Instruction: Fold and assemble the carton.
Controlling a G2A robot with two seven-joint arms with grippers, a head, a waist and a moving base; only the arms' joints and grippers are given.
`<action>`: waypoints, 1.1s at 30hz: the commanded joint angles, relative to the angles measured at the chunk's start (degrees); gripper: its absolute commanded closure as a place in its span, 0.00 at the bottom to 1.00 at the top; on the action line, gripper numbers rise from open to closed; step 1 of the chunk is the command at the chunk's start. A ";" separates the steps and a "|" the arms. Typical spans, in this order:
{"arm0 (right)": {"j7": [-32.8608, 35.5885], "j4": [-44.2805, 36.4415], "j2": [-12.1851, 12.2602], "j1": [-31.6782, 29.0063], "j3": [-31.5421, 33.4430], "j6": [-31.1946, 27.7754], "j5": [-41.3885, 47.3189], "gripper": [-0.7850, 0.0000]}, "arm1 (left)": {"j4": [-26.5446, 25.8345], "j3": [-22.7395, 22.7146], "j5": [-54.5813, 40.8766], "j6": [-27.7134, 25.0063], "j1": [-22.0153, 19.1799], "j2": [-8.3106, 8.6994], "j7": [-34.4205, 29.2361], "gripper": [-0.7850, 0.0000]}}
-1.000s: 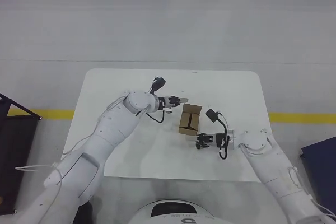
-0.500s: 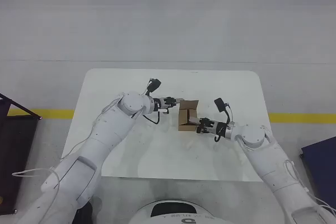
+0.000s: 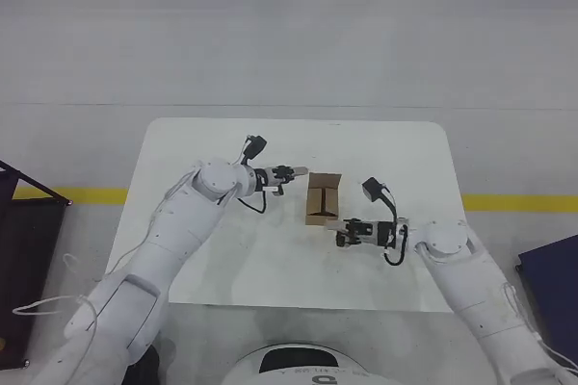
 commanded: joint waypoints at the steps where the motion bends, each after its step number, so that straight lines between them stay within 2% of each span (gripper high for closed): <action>1: 0.52 -0.25 -0.21 0.27 -1.32 0.20 0.57 0.10 | -0.68 0.24 0.24 0.27 0.24 -0.05 -0.08 0.11; 7: -6.76 6.42 -1.72 3.92 -4.99 0.43 2.99 0.22 | -1.43 0.91 0.92 0.72 0.82 -0.22 -0.14 0.11; 15: -11.36 16.09 -2.64 8.39 -5.99 -0.60 3.79 0.13 | -1.36 -0.79 0.83 -0.73 1.86 0.54 -1.38 0.12; 20: -14.44 17.10 -2.42 8.88 -4.75 -0.09 2.81 0.13 | -2.97 -1.44 1.31 -1.24 3.62 1.07 -1.87 0.11; 28: -18.06 15.49 -2.43 9.20 -4.70 2.14 0.38 0.18 | -6.54 -1.86 3.00 -1.57 6.20 1.84 -2.99 0.07; 33: -19.77 14.93 -2.19 9.18 -3.54 2.65 -0.33 0.15 | -7.15 -3.14 2.76 -1.42 7.13 2.41 -3.43 0.05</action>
